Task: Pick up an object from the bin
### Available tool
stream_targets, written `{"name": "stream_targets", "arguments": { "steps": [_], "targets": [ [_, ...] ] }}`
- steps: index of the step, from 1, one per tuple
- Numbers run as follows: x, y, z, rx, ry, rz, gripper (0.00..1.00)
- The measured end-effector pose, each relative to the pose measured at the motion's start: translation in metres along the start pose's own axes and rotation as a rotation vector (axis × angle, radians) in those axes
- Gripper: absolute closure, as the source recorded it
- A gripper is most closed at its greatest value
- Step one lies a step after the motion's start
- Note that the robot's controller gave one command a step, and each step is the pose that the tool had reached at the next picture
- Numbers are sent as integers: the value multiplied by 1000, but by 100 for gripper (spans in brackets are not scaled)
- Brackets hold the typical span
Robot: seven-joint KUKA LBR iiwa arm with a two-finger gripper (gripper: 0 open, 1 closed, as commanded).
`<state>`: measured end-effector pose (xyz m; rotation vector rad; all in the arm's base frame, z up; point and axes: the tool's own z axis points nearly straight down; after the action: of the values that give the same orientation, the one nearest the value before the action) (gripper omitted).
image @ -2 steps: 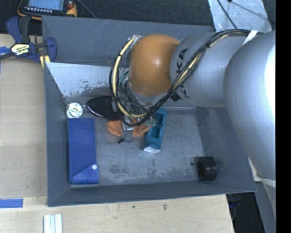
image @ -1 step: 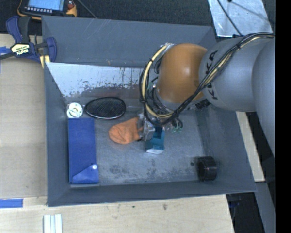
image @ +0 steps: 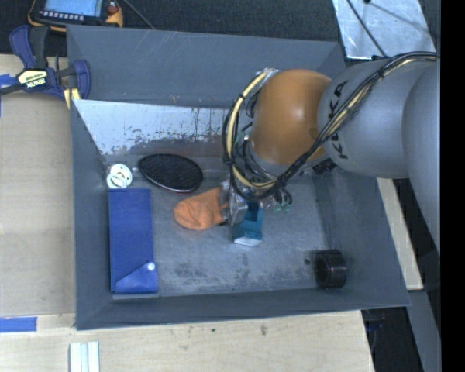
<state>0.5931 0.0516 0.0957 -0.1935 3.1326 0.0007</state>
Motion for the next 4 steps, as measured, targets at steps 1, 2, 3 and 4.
{"name": "stream_targets", "arguments": {
  "steps": [1, 2, 3, 4],
  "targets": [
    [17, 9, 15, 0, -3, -12, 100],
    [18, 29, 22, 1, -3, -47, 100],
    [18, 35, 22, 1, -3, -58, 100],
    [44, 30, 11, 0, 5, -190, 100]
  ]
}}
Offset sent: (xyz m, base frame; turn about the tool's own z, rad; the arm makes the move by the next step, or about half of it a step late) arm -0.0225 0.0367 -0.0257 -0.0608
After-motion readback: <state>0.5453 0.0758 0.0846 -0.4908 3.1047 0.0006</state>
